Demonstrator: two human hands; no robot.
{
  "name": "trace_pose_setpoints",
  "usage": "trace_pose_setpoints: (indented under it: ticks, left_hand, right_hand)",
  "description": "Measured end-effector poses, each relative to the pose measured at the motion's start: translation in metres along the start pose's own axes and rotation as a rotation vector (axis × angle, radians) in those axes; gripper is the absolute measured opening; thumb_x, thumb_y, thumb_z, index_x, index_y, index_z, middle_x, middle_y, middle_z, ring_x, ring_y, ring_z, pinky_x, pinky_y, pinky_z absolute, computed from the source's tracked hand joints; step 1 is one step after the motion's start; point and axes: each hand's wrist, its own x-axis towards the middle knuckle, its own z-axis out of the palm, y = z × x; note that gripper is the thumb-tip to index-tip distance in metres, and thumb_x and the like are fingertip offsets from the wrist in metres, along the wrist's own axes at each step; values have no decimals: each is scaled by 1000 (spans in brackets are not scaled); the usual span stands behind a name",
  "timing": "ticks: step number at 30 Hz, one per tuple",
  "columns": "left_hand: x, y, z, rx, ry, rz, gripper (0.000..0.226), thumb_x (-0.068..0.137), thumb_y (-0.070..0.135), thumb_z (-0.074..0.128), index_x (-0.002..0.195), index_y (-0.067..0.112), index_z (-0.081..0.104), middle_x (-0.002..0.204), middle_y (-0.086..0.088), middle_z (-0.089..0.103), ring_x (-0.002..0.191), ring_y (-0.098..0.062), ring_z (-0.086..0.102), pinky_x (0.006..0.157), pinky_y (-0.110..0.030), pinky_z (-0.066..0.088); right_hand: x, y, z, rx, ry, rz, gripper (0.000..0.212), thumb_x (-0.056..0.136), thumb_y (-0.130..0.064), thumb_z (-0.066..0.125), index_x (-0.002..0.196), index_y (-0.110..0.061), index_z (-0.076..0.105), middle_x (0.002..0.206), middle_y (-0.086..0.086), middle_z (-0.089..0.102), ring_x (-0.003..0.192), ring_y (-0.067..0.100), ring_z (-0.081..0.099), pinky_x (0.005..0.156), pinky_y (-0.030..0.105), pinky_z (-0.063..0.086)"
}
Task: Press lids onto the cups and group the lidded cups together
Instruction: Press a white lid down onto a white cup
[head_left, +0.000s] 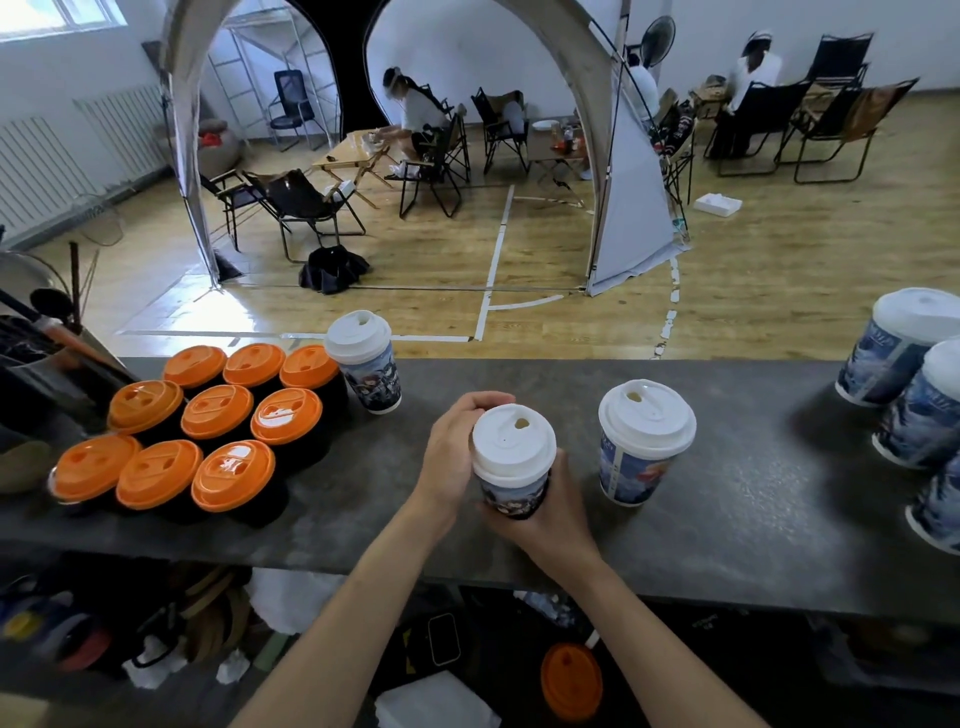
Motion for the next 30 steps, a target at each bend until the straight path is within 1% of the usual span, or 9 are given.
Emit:
trace_pose_setpoints:
  ticks: [3,5,10,14,16,20,23,27,30]
  left_hand:
    - [12,4,-8,39,-213,-104,40,97,29,43,113,14,76,114,-8,77,110,-23,69,95,-30,53]
    - [12,4,-7,16,-273,-153,45,98,30,38,115,13,76,119,-13,75,112,-24,68,99,-36,51]
    - [3,2,3,-30,-58,-95,39,104,10,39,97,12,78,100,2,79,92,-6,70,78,-17,53]
    - [-7,-7,10,-39,141,10,37,104,4,39,94,10,74,88,6,77,84,-2,69,74,-17,54]
    - [-6,-3,7,-18,108,-31,36,105,8,40,94,12,75,88,8,78,83,-1,70,74,-16,53]
    - [6,7,-3,25,-162,-189,44,108,23,37,100,15,79,105,-1,79,97,-9,71,89,-24,53]
    - [3,5,-3,-13,-74,-186,46,106,20,41,87,21,83,98,4,80,92,-5,71,86,-22,54]
    - [-9,8,6,-70,56,-114,39,105,11,43,85,13,77,76,12,78,72,5,69,66,-10,50]
    - [-14,2,10,-91,119,-61,41,105,5,41,80,15,71,64,18,72,62,10,65,60,-7,47]
  right_hand:
    - [3,2,1,-15,-41,-8,88,61,-32,94,131,-36,42,131,-19,58,122,-2,56,98,21,49]
    - [3,2,1,-10,-55,-11,93,62,-31,94,138,-30,41,135,-16,58,126,1,55,101,23,49]
    - [0,-2,2,34,-9,-10,99,59,-26,99,135,-31,37,128,-36,52,123,-8,52,94,8,44]
    - [0,0,2,1,-1,10,87,58,-28,98,121,-44,40,120,-41,54,117,-10,55,90,13,49]
    - [2,2,1,-19,-4,20,83,59,-30,96,121,-45,42,122,-34,57,117,-8,57,92,18,50]
    - [4,7,2,-65,-70,21,92,61,-33,91,140,-34,43,136,-18,58,126,-2,54,104,30,51]
    - [3,4,3,-75,-65,28,93,60,-40,92,139,-33,44,135,-18,58,125,-3,55,103,31,51]
    - [1,-1,3,-38,0,29,90,57,-31,99,127,-35,42,129,-23,56,118,-13,53,92,9,45]
    - [0,1,1,-58,-14,39,79,59,-27,97,115,-42,42,121,-25,58,113,-13,56,87,10,48]
